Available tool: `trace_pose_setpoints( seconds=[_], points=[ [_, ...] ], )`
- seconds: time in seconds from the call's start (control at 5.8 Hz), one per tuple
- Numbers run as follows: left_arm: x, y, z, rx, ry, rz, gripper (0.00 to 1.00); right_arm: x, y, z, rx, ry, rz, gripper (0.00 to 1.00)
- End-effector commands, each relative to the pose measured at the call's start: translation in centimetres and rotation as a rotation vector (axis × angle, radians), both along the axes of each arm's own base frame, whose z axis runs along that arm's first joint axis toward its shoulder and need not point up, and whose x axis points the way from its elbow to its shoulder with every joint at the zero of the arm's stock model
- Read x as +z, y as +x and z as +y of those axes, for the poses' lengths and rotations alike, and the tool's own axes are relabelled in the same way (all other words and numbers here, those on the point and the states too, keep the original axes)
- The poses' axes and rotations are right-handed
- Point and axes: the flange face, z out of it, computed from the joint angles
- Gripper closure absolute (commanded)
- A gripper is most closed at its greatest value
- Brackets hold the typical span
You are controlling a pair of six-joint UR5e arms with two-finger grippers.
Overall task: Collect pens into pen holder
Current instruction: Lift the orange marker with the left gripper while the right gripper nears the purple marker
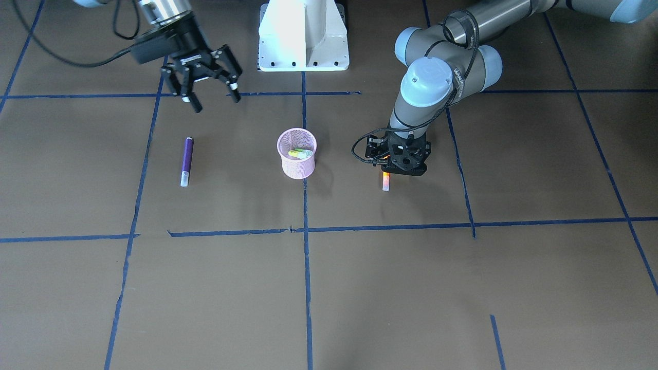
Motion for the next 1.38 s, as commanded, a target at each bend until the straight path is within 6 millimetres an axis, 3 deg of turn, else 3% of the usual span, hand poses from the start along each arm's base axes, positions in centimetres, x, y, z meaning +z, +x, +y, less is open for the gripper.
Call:
trace_pose_setpoints(
  seconds=[0.0,0.17,0.34,0.69,0.86,1.21],
  points=[
    [0.1,1.2,-0.8,0.006,-0.009,-0.010,0.33,5.8,5.9,-4.0,-0.185,-0.101,0.174,0.00],
    [0.6,1.3,-0.8,0.007,-0.012,-0.019,0.36,7.6,6.3,-4.2,-0.256,-0.102,0.302,0.00],
    [0.8,1.4,-0.9,0.008,-0.015,-0.021,0.40,8.0,6.4,-4.3,-0.290,-0.078,0.334,0.00],
    [1.2,1.8,-0.6,0.014,-0.020,-0.029,0.43,7.9,6.7,-4.5,-0.283,-0.077,0.332,0.00],
    [1.2,1.8,-0.6,0.016,-0.020,-0.029,0.50,7.8,6.8,-4.6,-0.281,-0.076,0.329,0.00],
    [1.5,1.8,-0.5,0.020,-0.018,-0.032,0.79,6.8,7.8,-4.3,-0.285,-0.074,0.299,0.00]
  ],
)
